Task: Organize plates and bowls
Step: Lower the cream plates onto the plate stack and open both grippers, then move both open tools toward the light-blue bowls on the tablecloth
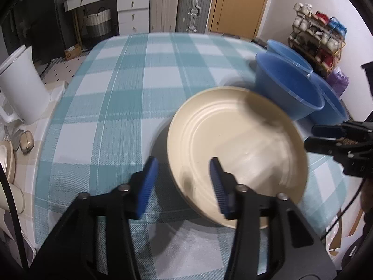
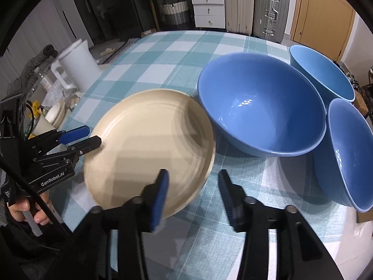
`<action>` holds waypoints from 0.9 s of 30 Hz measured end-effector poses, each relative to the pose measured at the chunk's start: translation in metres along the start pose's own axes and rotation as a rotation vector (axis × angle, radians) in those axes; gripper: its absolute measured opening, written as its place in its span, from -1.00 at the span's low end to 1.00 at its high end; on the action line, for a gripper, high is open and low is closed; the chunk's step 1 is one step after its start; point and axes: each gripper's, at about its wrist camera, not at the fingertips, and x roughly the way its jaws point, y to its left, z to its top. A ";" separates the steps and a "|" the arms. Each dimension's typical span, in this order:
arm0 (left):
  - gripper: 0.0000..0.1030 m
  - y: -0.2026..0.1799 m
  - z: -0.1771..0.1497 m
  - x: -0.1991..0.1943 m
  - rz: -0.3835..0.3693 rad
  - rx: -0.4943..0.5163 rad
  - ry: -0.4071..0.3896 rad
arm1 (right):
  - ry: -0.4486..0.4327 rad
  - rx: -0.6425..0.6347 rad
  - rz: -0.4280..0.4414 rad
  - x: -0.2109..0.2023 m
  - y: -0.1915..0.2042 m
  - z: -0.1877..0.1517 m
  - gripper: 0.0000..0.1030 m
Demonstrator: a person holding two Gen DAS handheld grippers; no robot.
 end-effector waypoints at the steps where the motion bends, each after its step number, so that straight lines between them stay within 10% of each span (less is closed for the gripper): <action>1: 0.11 0.000 0.002 -0.006 -0.013 0.000 -0.014 | -0.004 0.000 0.001 -0.003 0.000 0.000 0.04; 6: 0.47 -0.006 0.012 -0.026 -0.046 0.014 -0.048 | -0.062 0.020 0.027 -0.023 -0.001 -0.001 0.65; 14: 1.00 -0.023 0.031 -0.049 -0.111 0.042 -0.085 | -0.159 0.042 0.033 -0.060 -0.011 -0.001 0.81; 27: 0.98 -0.045 0.070 -0.078 -0.166 0.074 -0.154 | -0.313 0.113 0.031 -0.131 -0.044 -0.001 0.95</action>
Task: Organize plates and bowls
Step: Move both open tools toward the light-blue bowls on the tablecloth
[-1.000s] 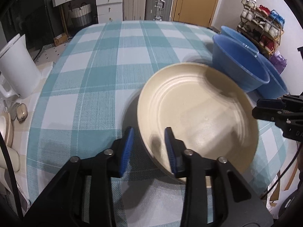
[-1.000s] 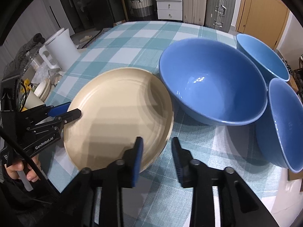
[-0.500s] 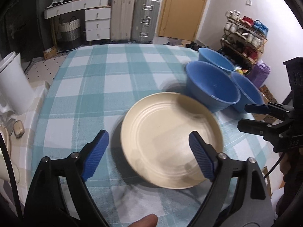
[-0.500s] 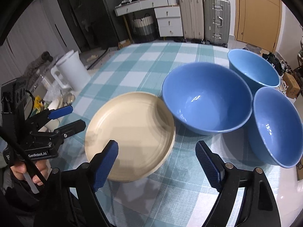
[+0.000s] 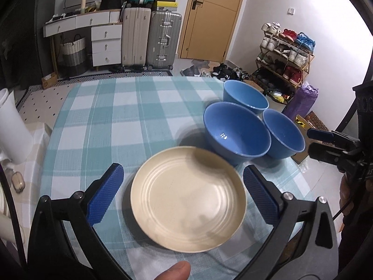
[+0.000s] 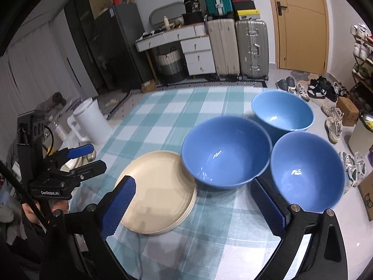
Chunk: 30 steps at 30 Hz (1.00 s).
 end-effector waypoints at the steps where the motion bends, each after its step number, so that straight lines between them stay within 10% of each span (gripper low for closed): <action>1: 0.98 -0.002 0.003 -0.001 -0.003 0.003 -0.004 | -0.007 0.001 -0.002 -0.005 -0.001 0.001 0.95; 30: 0.98 -0.068 0.092 0.007 -0.071 0.068 -0.035 | -0.212 0.098 0.011 -0.131 -0.061 0.058 0.97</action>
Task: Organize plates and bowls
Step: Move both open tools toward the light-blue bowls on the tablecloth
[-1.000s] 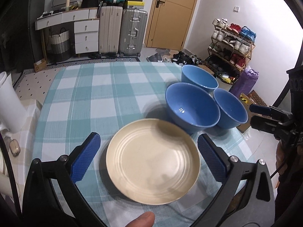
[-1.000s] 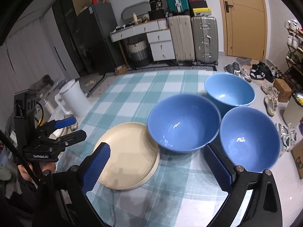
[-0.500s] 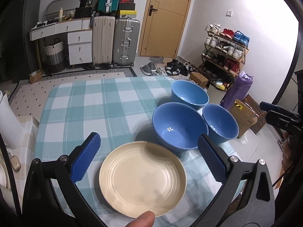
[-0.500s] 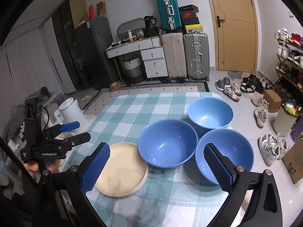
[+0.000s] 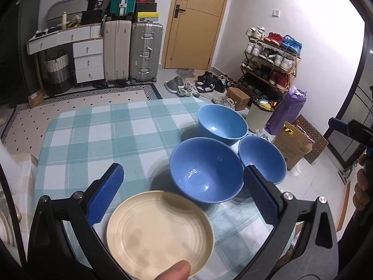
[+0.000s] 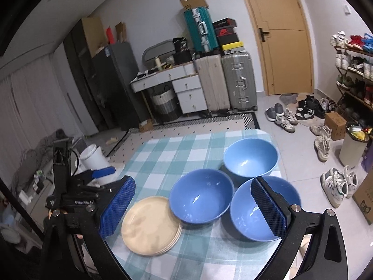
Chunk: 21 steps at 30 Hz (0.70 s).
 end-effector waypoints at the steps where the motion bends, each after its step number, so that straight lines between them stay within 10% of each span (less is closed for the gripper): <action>1: 0.98 -0.003 0.003 0.001 -0.005 0.003 0.000 | -0.005 0.022 0.013 -0.003 -0.006 0.004 0.97; 21: 0.98 -0.035 0.075 0.087 -0.019 0.052 0.062 | 0.065 0.082 -0.100 0.035 -0.086 0.051 0.98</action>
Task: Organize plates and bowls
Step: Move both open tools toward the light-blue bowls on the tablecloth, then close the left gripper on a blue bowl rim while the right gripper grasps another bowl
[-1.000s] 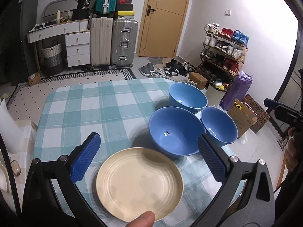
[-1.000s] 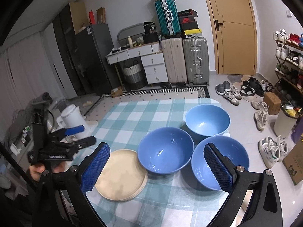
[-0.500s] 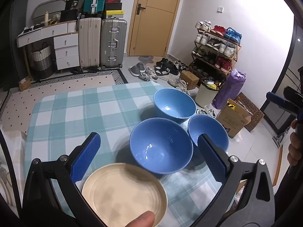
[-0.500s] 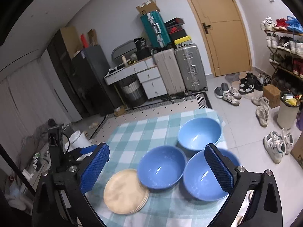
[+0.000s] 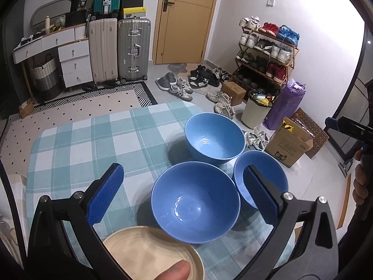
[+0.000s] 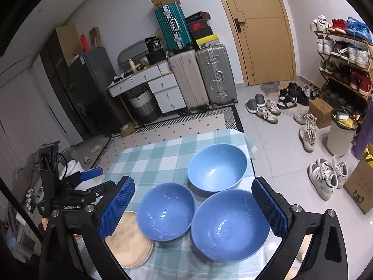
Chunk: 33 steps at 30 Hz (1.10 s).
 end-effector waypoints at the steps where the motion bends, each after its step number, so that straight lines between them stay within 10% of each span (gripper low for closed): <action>1: 0.98 0.001 0.002 0.006 -0.001 0.001 0.006 | 0.005 0.001 -0.001 0.004 -0.003 0.001 0.98; 33: 0.98 0.012 0.042 0.202 0.002 0.006 0.151 | 0.179 0.109 -0.104 0.157 -0.083 0.001 0.98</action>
